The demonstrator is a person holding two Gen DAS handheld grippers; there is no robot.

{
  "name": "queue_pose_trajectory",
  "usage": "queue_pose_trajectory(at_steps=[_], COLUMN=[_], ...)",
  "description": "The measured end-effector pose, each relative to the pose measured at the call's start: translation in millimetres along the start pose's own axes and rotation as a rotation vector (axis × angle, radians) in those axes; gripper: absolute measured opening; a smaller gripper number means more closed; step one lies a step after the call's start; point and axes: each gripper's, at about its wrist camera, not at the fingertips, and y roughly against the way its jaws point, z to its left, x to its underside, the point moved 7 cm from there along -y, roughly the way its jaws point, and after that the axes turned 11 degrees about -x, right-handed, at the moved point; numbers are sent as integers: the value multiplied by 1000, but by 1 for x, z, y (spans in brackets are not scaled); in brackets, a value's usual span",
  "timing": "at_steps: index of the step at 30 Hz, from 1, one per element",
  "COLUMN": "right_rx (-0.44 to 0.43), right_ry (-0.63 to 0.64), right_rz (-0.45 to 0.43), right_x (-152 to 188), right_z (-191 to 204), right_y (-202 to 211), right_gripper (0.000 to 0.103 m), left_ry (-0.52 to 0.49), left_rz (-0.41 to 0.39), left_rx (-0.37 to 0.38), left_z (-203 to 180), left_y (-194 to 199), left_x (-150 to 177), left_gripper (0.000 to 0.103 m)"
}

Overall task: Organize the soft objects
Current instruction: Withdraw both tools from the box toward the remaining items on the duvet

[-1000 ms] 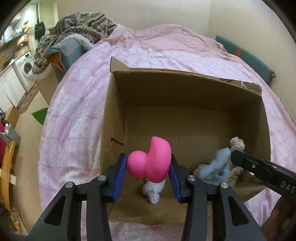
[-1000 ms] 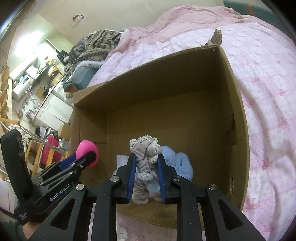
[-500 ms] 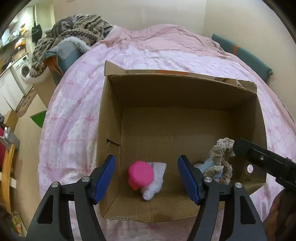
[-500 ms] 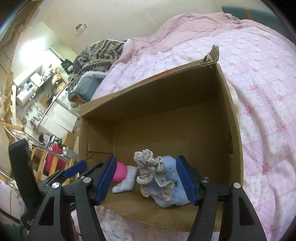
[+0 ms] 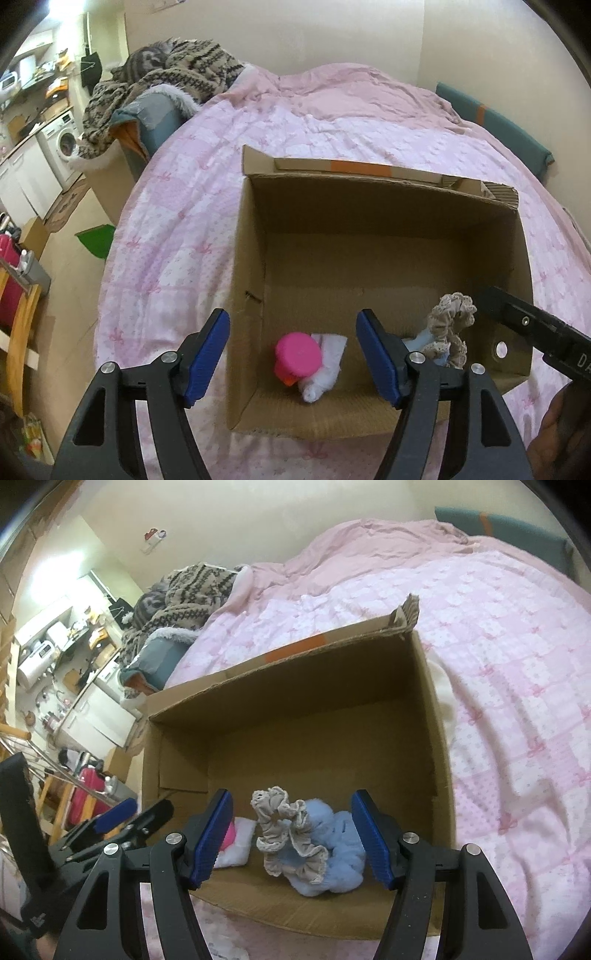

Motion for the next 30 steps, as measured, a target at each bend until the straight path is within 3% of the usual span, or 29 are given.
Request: queue_pose_trajectory(at_steps=[14, 22, 30], right_rx=[18, 14, 21], right_ry=[62, 13, -9], right_rz=[26, 36, 64], right_x=[26, 50, 75], right_z=[21, 20, 23], right_y=[27, 51, 68], right_gripper=[70, 70, 70], left_ry=[9, 8, 33], left_rz=[5, -2, 42], left_rx=[-6, -6, 1], left_z=[26, 38, 51], left_y=[38, 63, 75], left_x=[27, 48, 74], left_gripper=[68, 68, 69])
